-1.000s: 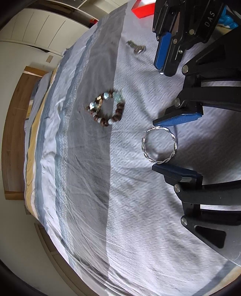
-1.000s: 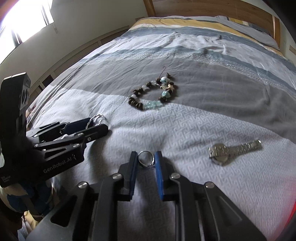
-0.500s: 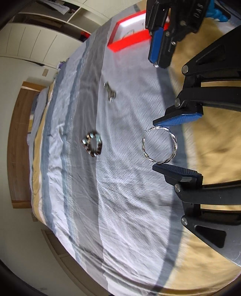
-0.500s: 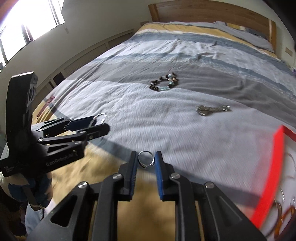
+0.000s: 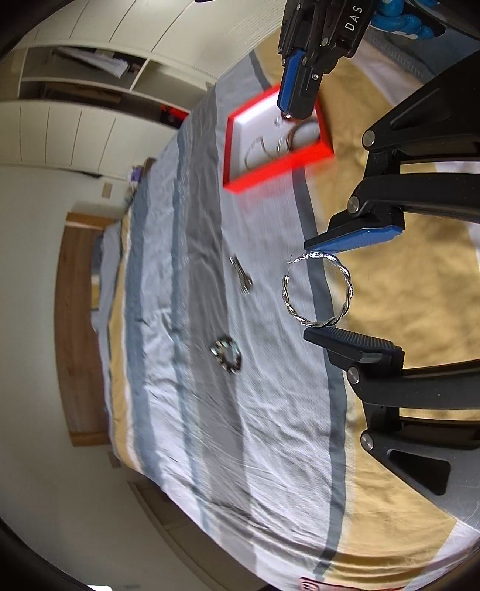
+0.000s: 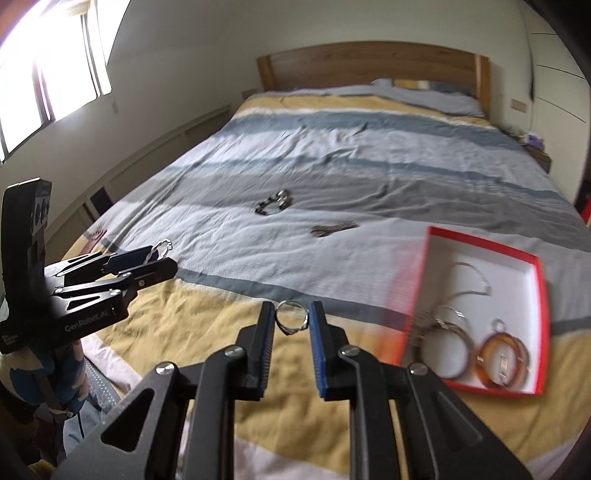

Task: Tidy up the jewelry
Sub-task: 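Carry the hoop and ring over the red box and lower them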

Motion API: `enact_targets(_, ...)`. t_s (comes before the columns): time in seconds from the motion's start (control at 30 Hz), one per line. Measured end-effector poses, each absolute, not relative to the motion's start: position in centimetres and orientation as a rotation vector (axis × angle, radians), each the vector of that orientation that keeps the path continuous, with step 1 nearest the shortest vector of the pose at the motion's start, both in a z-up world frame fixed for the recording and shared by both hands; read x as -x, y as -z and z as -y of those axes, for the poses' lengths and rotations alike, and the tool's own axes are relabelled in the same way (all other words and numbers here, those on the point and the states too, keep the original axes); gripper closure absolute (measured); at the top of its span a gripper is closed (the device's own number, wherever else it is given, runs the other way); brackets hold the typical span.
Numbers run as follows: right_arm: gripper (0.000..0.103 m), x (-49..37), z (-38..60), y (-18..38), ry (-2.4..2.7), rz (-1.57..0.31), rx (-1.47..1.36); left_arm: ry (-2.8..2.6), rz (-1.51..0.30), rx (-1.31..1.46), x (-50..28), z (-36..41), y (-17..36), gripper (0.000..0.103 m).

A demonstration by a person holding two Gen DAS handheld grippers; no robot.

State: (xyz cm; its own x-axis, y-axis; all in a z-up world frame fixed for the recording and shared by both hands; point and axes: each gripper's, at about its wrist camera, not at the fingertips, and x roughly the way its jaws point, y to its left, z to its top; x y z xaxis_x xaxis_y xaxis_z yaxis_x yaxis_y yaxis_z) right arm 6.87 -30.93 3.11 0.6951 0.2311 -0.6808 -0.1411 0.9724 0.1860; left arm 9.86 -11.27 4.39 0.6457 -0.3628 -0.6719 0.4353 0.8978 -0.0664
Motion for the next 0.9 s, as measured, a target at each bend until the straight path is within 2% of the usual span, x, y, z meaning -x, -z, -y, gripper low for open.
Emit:
enact_targets(0.5, 0.086, 2.5, 39.8, -9.1, -0.073, -0.617, -0.159, 0.586, -0.653, -0.142, -4.3, 20.6, -10.6, 0.063)
enact_targets(0.67, 0.086, 3.2, 43.3, -8.7, -0.028, -0.604, -0.201, 0.622, -0.666, -0.18, -4.1, 23.8, -10.1, 0.063)
enact_targets(0.9, 0.086, 1.8, 47.7, -5.8, 0.029, -0.65, -0.246, 0.661, -0.751, -0.22, -6.3, 28.1, -6.3, 0.063)
